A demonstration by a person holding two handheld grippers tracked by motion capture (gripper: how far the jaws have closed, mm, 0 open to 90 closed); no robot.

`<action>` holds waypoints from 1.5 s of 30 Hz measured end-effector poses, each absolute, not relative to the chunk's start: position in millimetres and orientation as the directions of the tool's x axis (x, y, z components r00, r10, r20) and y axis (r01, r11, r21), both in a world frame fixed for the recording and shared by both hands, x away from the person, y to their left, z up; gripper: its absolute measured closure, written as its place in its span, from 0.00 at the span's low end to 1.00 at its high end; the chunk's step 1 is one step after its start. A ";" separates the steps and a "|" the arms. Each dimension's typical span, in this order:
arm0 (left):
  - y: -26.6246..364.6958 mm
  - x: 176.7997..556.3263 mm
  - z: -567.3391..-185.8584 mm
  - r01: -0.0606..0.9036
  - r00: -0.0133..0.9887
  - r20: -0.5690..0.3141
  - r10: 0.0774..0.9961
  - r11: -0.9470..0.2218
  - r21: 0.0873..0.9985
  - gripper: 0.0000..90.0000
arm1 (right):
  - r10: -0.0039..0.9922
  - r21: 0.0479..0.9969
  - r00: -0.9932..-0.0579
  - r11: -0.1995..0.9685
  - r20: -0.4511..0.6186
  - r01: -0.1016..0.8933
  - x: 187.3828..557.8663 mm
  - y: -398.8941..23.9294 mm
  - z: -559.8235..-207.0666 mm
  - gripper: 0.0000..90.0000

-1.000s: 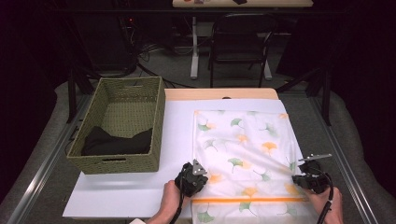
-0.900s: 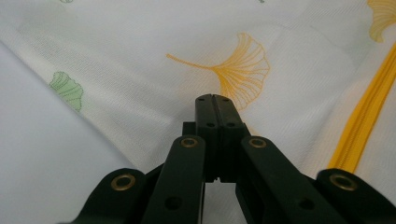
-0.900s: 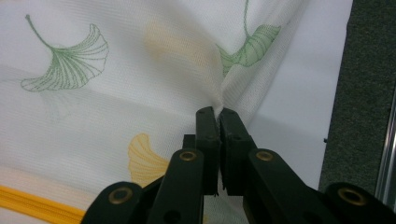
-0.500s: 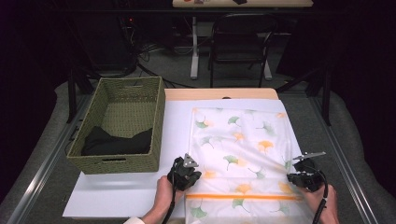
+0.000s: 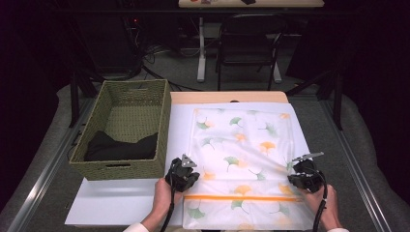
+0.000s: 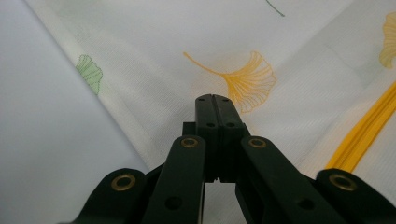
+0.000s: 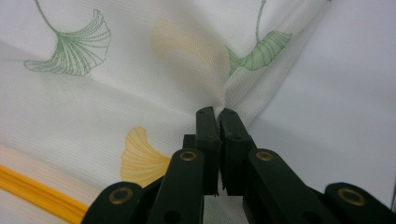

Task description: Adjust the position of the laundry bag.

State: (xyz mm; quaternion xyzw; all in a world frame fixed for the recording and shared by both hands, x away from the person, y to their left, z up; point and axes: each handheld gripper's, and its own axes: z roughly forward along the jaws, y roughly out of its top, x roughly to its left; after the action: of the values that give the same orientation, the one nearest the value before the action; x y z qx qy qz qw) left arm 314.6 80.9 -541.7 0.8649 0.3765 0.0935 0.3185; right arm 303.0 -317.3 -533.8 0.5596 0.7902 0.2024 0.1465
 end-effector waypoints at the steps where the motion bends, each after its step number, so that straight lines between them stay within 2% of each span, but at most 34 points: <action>1: 82.7 315.5 -541.4 0.597 0.695 -0.080 0.715 -0.511 0.618 1.00 | 0.944 0.484 -0.331 0.292 -0.005 0.825 303.0 -317.3 -533.8 0.97; 3: 85.0 316.8 -541.4 0.596 0.699 -0.081 0.711 -0.516 0.616 1.00 | 0.940 0.484 -0.340 0.299 -0.002 0.823 305.2 -315.2 -534.0 0.97; 5: 84.9 315.2 -540.3 0.600 0.693 -0.072 0.718 -0.518 0.610 1.00 | 0.940 0.490 -0.341 0.295 0.005 0.820 304.8 -315.7 -534.0 0.90; 6: 86.1 315.0 -538.6 0.593 0.702 -0.066 0.709 -0.531 0.605 0.94 | 0.938 0.494 -0.346 0.297 0.008 0.817 304.0 -317.1 -533.2 0.85; 7: 91.4 312.0 -533.9 0.605 0.702 -0.096 0.705 -0.521 0.602 0.77 | 0.941 0.514 -0.338 0.279 0.023 0.811 301.0 -320.5 -529.5 0.73; 8: 91.4 312.0 -533.9 0.605 0.702 -0.096 0.705 -0.521 0.602 0.67 | 0.941 0.514 -0.338 0.279 0.023 0.811 301.0 -320.5 -529.5 0.73; 9: 94.4 309.9 -531.4 0.609 0.701 -0.100 0.706 -0.520 0.599 0.67 | 0.941 0.519 -0.336 0.273 0.028 0.810 299.6 -321.9 -527.9 0.66; 10: 97.9 307.0 -529.3 0.613 0.698 -0.099 0.709 -0.520 0.595 0.61 | 0.941 0.523 -0.336 0.273 0.027 0.807 298.3 -323.6 -526.5 0.61; 11: 102.0 304.7 -529.4 0.628 0.691 -0.114 0.714 -0.516 0.583 0.51 | 0.944 0.526 -0.329 0.264 0.032 0.808 295.7 -325.0 -524.4 0.50; 15: 105.1 303.8 -530.3 0.634 0.688 -0.096 0.720 -0.531 0.562 0.43 | 0.948 0.528 -0.319 0.258 0.025 0.809 293.5 -326.8 -522.7 0.44; 18: 103.7 304.8 -534.3 0.645 0.678 -0.086 0.730 -0.535 0.545 0.43 | 0.949 0.522 -0.314 0.256 0.024 0.813 293.3 -326.6 -524.1 0.46; 20: 103.4 305.4 -538.4 0.648 0.676 -0.077 0.733 -0.541 0.536 0.47 | 0.951 0.503 -0.308 0.257 0.019 0.825 294.1 -324.7 -528.4 0.50; 23: 99.5 303.1 -544.9 0.654 0.652 -0.042 0.757 -0.534 0.536 0.50 | 0.951 0.478 -0.308 0.265 0.012 0.838 295.4 -320.3 -534.1 0.61; 25: 97.3 300.5 -544.9 0.638 0.658 -0.020 0.753 -0.542 0.547 0.53 | 0.949 0.482 -0.316 0.276 0.004 0.832 295.6 -317.1 -535.1 0.64; 29: 93.3 294.9 -545.7 0.614 0.671 -0.008 0.741 -0.551 0.565 0.67 | 0.950 0.485 -0.313 0.270 0.008 0.832 296.2 -315.4 -535.1 0.72; 32: 93.2 293.7 -545.8 0.612 0.677 -0.018 0.736 -0.549 0.569 0.75 | 0.948 0.489 -0.317 0.269 0.016 0.830 296.3 -315.6 -535.0 0.82; 34: 92.7 293.2 -546.7 0.612 0.679 -0.033 0.734 -0.540 0.578 0.84 | 0.948 0.491 -0.318 0.268 0.019 0.829 296.2 -315.6 -535.0 0.87; 35: 92.4 293.6 -546.6 0.603 0.686 -0.025 0.727 -0.549 0.579 0.94 | 0.948 0.493 -0.318 0.269 0.016 0.827 296.8 -315.4 -535.0 0.92; 36: 92.4 293.6 -546.6 0.603 0.686 -0.025 0.727 -0.549 0.579 0.97 | 0.948 0.493 -0.318 0.269 0.016 0.827 296.8 -315.4 -535.0 0.92; 38: 93.4 296.2 -546.3 0.605 0.690 -0.037 0.723 -0.548 0.578 0.98 | 0.949 0.497 -0.315 0.261 0.025 0.827 298.5 -315.8 -535.3 0.95; 45: 98.6 301.7 -545.8 0.627 0.666 -0.052 0.744 -0.521 0.579 0.98 | 0.947 0.500 -0.319 0.262 0.031 0.826 304.8 -312.4 -534.6 0.96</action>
State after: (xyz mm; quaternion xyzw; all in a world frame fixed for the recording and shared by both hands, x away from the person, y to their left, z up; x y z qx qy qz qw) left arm 301.7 98.6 -545.8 0.8661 0.3957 0.1018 0.2879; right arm 304.8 -312.4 -534.6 0.5666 0.7822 0.2189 0.1388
